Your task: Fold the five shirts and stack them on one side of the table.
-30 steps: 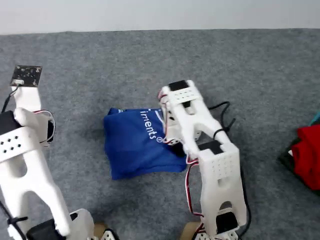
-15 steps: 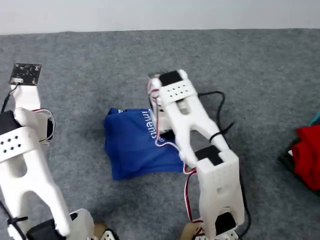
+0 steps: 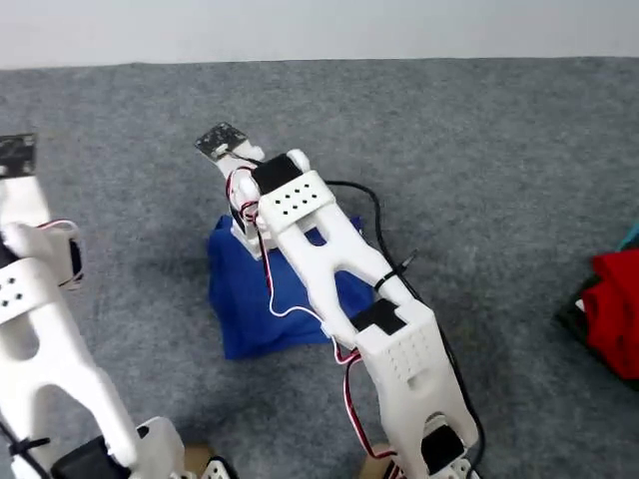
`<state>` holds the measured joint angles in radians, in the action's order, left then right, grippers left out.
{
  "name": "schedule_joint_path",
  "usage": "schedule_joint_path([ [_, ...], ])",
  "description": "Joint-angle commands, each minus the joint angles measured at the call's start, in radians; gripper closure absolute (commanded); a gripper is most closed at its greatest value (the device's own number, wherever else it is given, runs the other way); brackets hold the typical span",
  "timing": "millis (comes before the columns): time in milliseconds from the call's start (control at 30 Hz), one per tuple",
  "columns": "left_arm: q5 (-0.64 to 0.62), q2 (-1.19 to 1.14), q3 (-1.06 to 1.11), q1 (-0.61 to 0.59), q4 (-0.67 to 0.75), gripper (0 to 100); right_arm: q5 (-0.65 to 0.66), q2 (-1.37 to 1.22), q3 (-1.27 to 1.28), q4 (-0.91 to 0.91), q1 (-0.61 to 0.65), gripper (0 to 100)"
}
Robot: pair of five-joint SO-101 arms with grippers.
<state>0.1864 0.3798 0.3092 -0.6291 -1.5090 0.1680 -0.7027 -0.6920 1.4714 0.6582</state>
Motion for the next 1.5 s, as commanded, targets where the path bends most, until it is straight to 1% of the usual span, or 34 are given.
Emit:
schedule_joint_path([
  [0, -0.009, 0.003, -0.016, -0.037, 0.015, 98, 0.031, 0.019, -0.086, -0.027, 0.007, 80.7],
  [67, -0.009, 0.003, -0.016, -0.044, 0.017, 98, 0.035, 0.019, -0.087, -0.050, 0.008, 75.0],
  [100, -0.009, 0.003, -0.016, -0.044, 0.017, 98, 0.037, 0.019, -0.087, -0.062, 0.016, 74.1],
  [200, -0.009, 0.003, -0.016, -0.043, 0.018, 98, 0.040, 0.019, -0.087, -0.097, 0.047, 74.0],
  [400, -0.011, 0.003, -0.016, -0.043, 0.018, 98, 0.092, 0.016, -0.086, -0.122, 0.119, 74.0],
  [600, -0.012, 0.003, -0.008, -0.043, 0.020, 98, 0.095, -0.048, -0.086, -0.193, 0.125, 74.0],
  [867, -0.009, 0.011, 0.104, -0.043, 0.095, 98, 0.095, -0.119, -0.087, -0.245, 0.134, 74.1],
  [933, -0.009, 0.011, 0.114, -0.043, 0.107, 98, 0.095, -0.137, -0.087, -0.249, 0.134, 76.4],
  [1033, -0.009, 0.011, 0.114, -0.043, 0.112, 98, 0.107, -0.150, -0.087, -0.272, 0.131, 85.7],
  [1133, -0.008, 0.008, 0.111, -0.043, 0.112, 98, 0.187, -0.151, -0.087, -0.297, 0.131, 94.5],
  [1200, -0.008, 0.003, 0.111, -0.043, 0.112, 98, 0.219, -0.150, -0.087, -0.314, 0.131, 98.5],
  [1467, -0.008, 0.003, 0.113, -0.041, 0.114, 98, 0.230, -0.145, -0.117, -0.302, 0.099, 98.8],
])
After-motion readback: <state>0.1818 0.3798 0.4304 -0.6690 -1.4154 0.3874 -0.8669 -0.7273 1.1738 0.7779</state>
